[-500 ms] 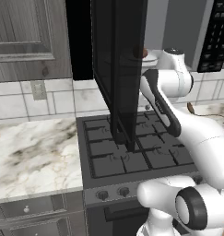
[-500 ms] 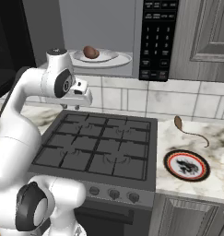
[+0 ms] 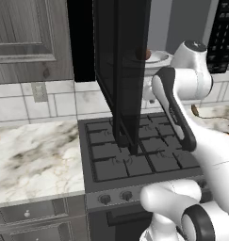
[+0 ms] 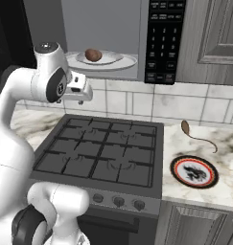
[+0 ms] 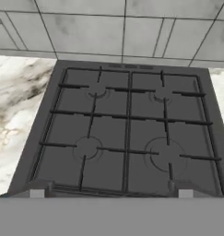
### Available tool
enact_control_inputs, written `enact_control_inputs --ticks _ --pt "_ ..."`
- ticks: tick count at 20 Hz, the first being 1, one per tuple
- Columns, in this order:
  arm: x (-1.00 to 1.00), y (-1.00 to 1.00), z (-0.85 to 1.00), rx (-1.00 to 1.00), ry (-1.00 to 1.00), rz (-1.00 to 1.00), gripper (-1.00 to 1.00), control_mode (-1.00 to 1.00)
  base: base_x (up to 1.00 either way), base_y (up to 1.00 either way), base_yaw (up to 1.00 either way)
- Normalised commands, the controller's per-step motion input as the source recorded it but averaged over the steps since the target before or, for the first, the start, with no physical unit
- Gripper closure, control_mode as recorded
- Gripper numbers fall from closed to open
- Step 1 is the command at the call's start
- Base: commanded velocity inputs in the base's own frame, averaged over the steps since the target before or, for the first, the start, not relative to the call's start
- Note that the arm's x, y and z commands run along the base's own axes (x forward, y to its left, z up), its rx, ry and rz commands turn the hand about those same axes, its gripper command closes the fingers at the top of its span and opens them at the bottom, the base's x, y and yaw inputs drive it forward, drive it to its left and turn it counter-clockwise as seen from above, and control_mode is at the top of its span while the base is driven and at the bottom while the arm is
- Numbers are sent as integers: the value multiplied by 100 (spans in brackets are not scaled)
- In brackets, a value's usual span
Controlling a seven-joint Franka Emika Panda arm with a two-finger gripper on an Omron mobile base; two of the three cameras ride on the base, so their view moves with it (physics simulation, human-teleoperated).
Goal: Pick the potato from the microwave and place it on plate located on the counter.
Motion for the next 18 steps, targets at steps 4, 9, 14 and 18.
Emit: enact_control_inputs --ticks 4,9,14,18 --pt "-39 0 87 2 -40 7 -100 -100 0 0 0" --pt "-12 0 89 3 -30 6 -100 -100 0 0 0" --pt "8 4 43 0 -11 0 -100 -100 0 0 0" --pt "27 6 39 0 -8 0 -100 -100 0 0 0"
